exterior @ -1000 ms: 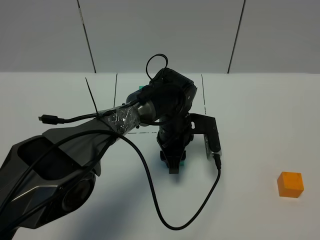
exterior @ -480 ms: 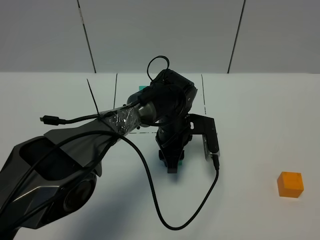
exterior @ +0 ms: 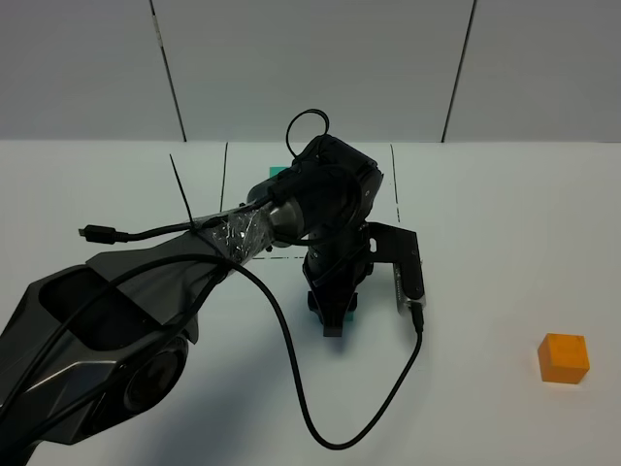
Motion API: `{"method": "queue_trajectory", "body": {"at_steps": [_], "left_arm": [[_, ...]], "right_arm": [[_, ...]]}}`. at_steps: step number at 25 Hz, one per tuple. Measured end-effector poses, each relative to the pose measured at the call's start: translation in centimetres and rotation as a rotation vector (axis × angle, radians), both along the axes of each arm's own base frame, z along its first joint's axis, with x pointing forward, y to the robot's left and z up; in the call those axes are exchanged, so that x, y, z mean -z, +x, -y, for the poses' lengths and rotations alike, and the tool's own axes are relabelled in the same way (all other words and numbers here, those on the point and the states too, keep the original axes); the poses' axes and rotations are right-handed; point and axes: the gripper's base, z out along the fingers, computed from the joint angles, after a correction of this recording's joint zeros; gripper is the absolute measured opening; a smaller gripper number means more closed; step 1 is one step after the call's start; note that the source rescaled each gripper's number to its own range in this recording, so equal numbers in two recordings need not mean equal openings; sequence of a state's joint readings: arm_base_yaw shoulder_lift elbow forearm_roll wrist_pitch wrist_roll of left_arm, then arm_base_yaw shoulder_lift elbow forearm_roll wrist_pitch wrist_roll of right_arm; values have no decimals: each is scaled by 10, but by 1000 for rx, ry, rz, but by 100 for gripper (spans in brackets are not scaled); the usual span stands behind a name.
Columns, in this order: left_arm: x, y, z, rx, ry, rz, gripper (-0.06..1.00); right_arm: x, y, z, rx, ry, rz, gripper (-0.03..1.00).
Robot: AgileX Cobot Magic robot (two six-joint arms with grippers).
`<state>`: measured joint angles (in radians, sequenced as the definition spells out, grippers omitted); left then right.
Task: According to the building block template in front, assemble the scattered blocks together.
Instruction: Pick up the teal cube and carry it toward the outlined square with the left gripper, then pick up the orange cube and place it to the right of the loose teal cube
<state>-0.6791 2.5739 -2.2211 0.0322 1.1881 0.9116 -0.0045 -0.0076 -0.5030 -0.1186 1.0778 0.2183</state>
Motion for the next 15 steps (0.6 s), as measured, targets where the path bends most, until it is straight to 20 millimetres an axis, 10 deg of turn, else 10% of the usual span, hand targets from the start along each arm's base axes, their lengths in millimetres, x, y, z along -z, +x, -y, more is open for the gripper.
{"method": "queue_trajectory", "body": {"at_steps": [3, 10, 15], "left_arm": [[1, 0, 0, 1, 0, -2, 15], [1, 1, -1, 4, 12, 8, 89], [-4, 2, -2, 2, 18, 23, 100]], "right_arm": [[0, 0, 0, 0, -1, 0, 80], [0, 0, 0, 0, 0, 0, 80], [0, 0, 0, 0, 0, 0, 80]]}}
